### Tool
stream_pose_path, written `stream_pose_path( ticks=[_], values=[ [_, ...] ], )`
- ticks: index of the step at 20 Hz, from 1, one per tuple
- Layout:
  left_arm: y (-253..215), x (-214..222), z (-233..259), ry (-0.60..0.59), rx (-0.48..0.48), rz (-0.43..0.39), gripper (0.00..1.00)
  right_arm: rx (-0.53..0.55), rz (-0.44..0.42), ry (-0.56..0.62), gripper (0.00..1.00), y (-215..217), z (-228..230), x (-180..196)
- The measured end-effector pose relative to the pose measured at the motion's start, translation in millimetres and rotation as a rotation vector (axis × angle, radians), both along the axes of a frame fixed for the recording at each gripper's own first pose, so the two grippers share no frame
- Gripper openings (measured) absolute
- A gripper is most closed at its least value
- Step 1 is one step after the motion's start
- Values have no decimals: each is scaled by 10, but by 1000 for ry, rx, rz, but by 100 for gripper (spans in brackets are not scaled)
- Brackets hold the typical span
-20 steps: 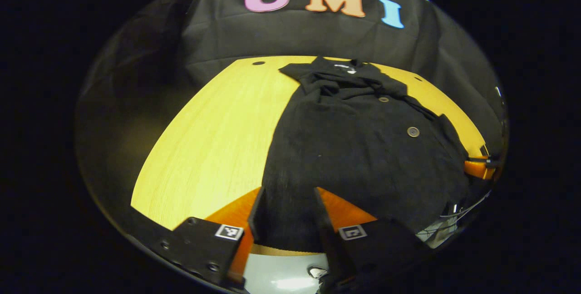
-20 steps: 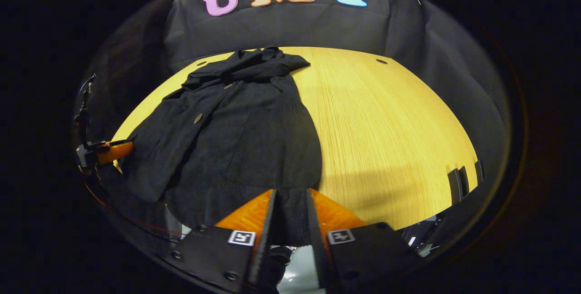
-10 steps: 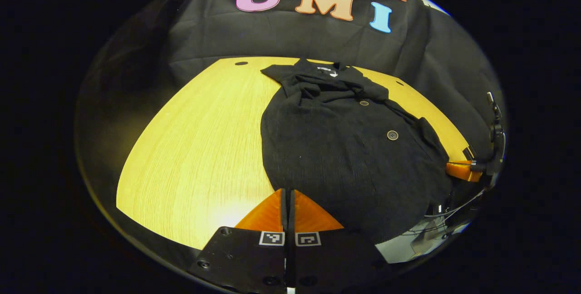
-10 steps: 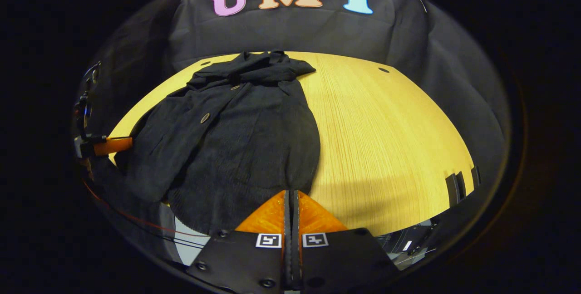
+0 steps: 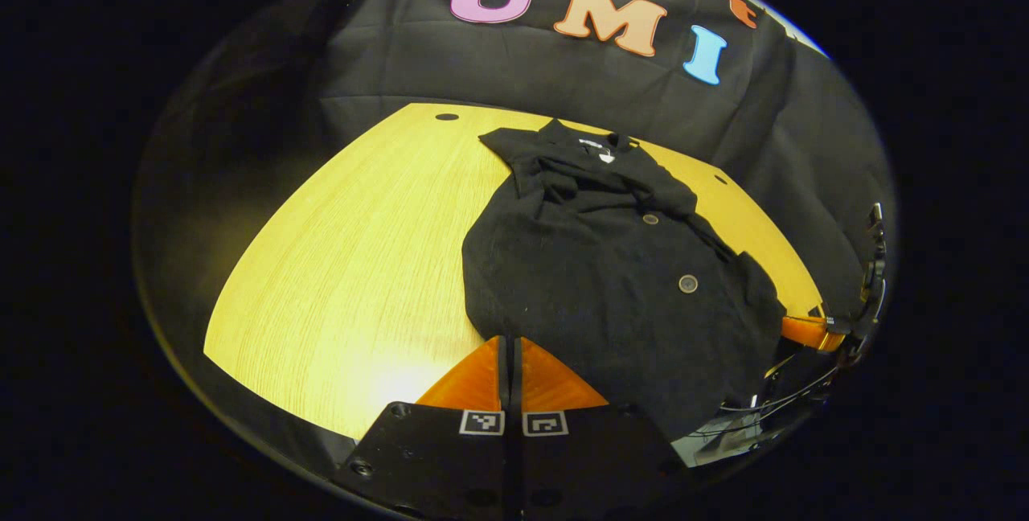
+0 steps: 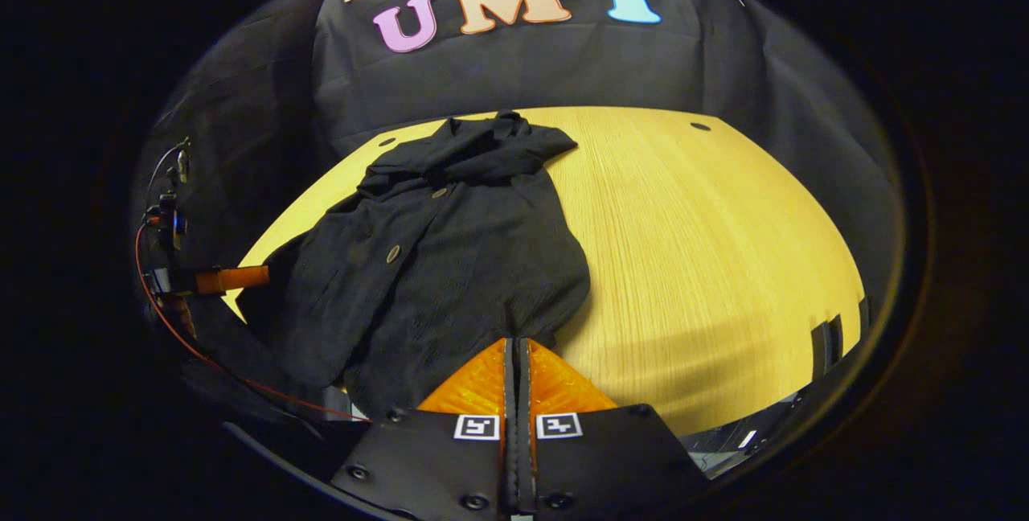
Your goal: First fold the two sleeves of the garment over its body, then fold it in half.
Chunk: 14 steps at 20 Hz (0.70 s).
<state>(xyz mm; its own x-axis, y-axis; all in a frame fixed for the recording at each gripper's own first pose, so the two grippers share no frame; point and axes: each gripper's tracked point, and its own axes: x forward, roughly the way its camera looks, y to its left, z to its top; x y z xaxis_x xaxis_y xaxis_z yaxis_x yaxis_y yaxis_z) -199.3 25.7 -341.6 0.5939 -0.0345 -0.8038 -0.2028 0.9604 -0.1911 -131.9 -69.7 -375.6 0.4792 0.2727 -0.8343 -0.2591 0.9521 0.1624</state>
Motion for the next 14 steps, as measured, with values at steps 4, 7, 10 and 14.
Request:
stream_pose_path(
  ticks=[4, 7, 10, 14],
  values=[
    [78, 298, 263, -73, 13, 6, 0, 47, 7, -66, 2, 163, 262, 322],
    [121, 616, 464, -126, 26, -12, 0, 64, 4, -115, 3, 250, 441, 604],
    [206, 907, 568, -163, 36, -17, 0, 66, -10, -150, 3, 287, 566, 851],
    [310, 1195, 662, -196, 42, -22, 0, 65, -23, -198, 2, 313, 743, 1196]
  ],
)
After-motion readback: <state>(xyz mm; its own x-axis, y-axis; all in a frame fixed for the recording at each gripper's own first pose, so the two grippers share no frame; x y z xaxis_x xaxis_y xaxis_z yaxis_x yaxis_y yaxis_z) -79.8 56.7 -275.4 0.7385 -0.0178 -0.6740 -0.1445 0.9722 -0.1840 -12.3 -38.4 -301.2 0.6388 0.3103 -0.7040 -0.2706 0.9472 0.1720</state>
